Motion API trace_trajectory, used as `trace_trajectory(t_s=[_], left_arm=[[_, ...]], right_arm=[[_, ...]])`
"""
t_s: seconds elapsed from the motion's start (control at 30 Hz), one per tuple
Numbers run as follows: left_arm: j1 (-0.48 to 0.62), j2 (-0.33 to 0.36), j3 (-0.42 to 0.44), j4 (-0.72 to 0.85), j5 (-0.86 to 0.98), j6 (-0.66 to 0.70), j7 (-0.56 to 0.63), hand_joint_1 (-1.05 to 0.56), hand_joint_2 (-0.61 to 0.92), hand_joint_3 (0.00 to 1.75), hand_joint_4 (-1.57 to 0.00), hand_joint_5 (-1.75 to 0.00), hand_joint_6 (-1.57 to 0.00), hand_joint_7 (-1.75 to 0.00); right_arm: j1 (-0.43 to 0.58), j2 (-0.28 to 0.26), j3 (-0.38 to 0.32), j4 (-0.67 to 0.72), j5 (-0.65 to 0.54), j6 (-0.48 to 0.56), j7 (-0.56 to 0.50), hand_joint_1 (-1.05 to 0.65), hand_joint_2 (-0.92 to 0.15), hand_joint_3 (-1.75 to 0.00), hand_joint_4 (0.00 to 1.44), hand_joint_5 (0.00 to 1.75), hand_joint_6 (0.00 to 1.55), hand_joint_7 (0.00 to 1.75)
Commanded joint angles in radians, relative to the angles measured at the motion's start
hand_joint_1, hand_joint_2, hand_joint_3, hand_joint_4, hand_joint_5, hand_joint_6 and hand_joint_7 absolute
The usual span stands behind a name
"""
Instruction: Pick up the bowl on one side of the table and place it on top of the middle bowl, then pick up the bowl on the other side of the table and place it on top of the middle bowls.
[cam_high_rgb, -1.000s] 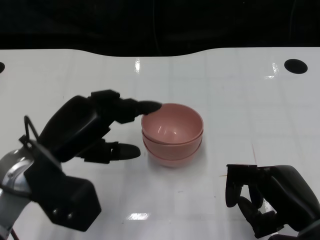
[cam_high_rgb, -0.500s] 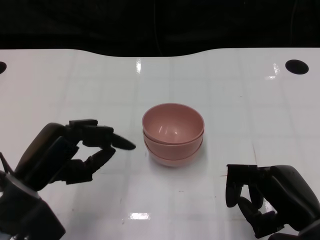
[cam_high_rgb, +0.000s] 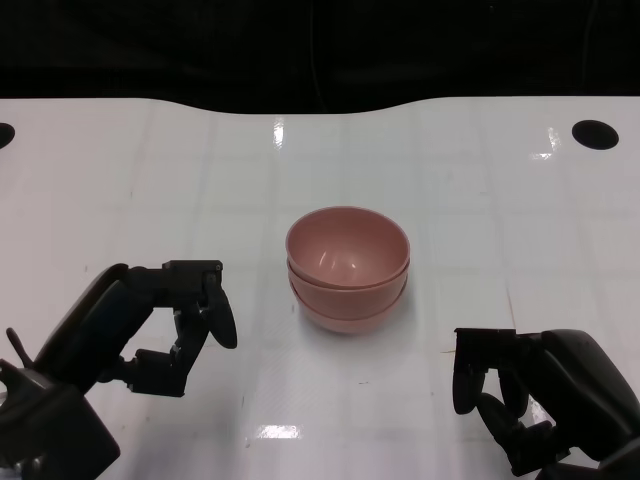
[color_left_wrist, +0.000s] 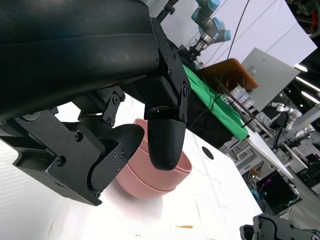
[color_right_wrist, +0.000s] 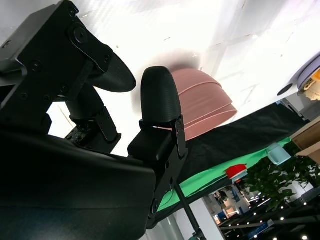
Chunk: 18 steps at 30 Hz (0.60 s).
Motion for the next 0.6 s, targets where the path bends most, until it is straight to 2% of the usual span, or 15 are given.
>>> trace_trajectory(t_s=[0.03, 0.1, 0.17, 0.37, 0.6], left_arm=[[0.096, 0.011, 0.012, -0.169, -0.119, 0.256, -0.072, -0.05, 0.38, 1.42, -0.88, -1.73, -0.8, -1.56], [0.14, 0.014, 0.016, -0.263, -0.171, 0.396, -0.104, -0.05, 0.41, 1.38, -0.89, -1.74, -0.79, -1.59], [0.15, 0.001, 0.022, -0.289, -0.186, 0.438, -0.116, -0.05, 0.41, 1.37, -0.89, -1.75, -0.79, -1.6], [0.152, -0.02, 0.031, -0.27, -0.197, 0.477, -0.159, -0.05, 0.44, 1.36, -0.89, -1.75, -0.77, -1.62], [0.148, -0.025, 0.026, -0.248, -0.146, 0.484, -0.166, -0.05, 0.4, 1.39, -0.88, -1.75, -0.78, -1.62]], right_arm=[[0.0, -0.016, -0.014, -0.003, 0.012, 0.001, 0.001, -0.09, -0.2, -1.54, 0.95, 1.75, 0.81, 1.55], [-0.001, -0.017, -0.015, -0.002, 0.009, 0.0, -0.001, -0.09, -0.2, -1.54, 0.95, 1.75, 0.81, 1.56], [0.001, -0.02, -0.019, 0.001, 0.013, 0.0, 0.0, -0.09, -0.19, -1.54, 0.95, 1.75, 0.81, 1.56], [0.0, -0.02, -0.028, 0.027, 0.019, -0.004, -0.011, -0.08, -0.21, -1.53, 0.94, 1.75, 0.8, 1.58], [-0.006, -0.017, -0.038, 0.059, 0.01, -0.021, -0.036, -0.07, -0.21, -1.52, 0.94, 1.75, 0.8, 1.6]])
